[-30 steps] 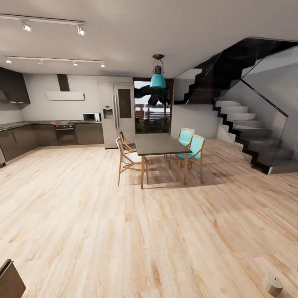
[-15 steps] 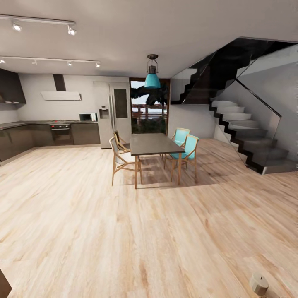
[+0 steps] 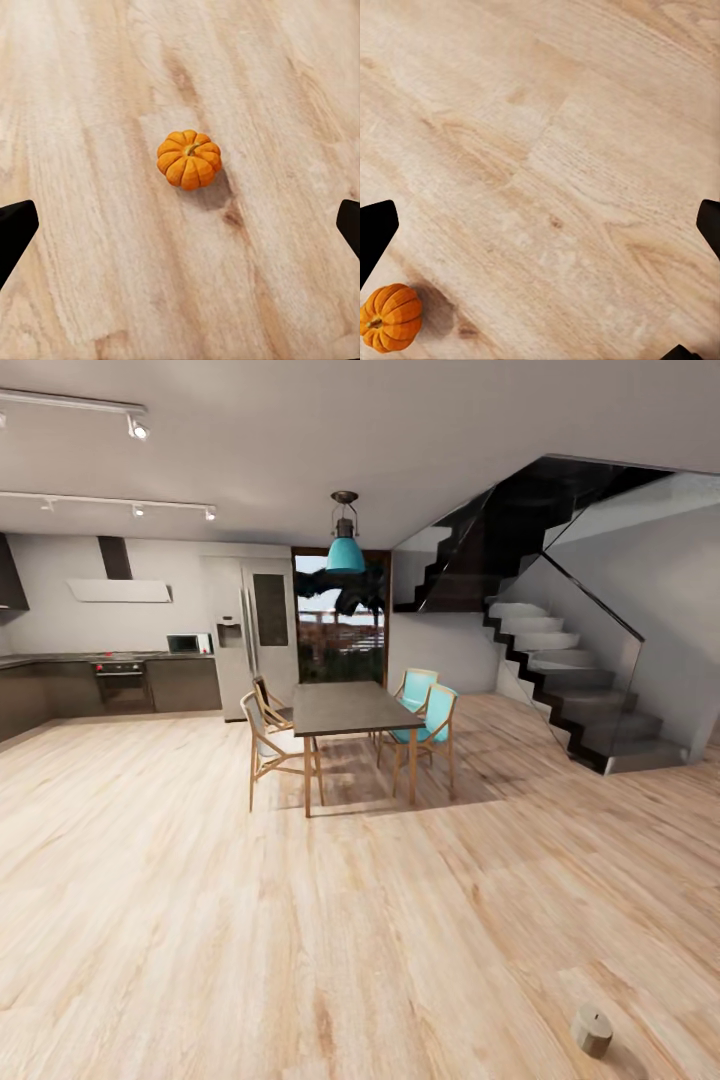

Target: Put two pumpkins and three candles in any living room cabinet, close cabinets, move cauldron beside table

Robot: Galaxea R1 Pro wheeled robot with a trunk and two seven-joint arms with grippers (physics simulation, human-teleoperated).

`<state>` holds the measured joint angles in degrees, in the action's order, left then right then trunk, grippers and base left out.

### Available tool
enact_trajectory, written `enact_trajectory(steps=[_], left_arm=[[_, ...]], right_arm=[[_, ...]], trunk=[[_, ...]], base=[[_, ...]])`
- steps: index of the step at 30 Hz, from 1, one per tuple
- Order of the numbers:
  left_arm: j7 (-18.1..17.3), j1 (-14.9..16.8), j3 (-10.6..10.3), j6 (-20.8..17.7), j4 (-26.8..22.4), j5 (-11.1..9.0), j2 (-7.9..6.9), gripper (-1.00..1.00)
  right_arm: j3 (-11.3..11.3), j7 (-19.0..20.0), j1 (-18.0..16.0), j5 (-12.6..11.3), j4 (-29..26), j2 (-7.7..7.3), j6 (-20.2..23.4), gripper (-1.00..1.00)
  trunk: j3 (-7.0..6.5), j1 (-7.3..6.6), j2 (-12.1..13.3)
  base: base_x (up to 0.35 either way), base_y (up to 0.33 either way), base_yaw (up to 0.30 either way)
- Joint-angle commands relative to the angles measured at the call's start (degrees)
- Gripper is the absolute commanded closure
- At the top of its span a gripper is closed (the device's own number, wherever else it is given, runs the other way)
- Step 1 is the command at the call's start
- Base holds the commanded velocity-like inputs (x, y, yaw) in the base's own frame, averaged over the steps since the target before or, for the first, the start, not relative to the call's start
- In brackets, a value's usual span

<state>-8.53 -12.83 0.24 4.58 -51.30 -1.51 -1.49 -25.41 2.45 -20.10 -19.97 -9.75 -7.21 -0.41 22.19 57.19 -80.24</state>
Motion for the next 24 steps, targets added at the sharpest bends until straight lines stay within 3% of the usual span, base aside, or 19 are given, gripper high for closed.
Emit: enact_trajectory(steps=[1,9,24], left_arm=[[-0.22,0.0,0.03,0.08,-0.03,-0.16,-0.01,-1.0],[-0.18,0.0,0.03,0.14,-0.03,-0.16,-0.01,-1.0],[-0.17,0.0,0.03,0.1,-0.01,-0.16,-0.01,-1.0]], right_arm=[[-0.04,0.26,-0.03,-0.48,0.04,0.01,-0.04,-1.0],[-0.12,0.34,-0.03,-0.61,0.0,0.0,-0.04,-1.0],[-0.02,0.36,-0.03,-0.68,-0.01,0.0,-0.03,-1.0]], trunk=[[0.05,0.0,-0.03],[0.03,0.0,-0.03],[-0.19,0.0,-0.03]], base=[[0.018,-0.003,-0.004],[0.131,-0.052,-0.066],[0.224,-0.169,-0.263]])
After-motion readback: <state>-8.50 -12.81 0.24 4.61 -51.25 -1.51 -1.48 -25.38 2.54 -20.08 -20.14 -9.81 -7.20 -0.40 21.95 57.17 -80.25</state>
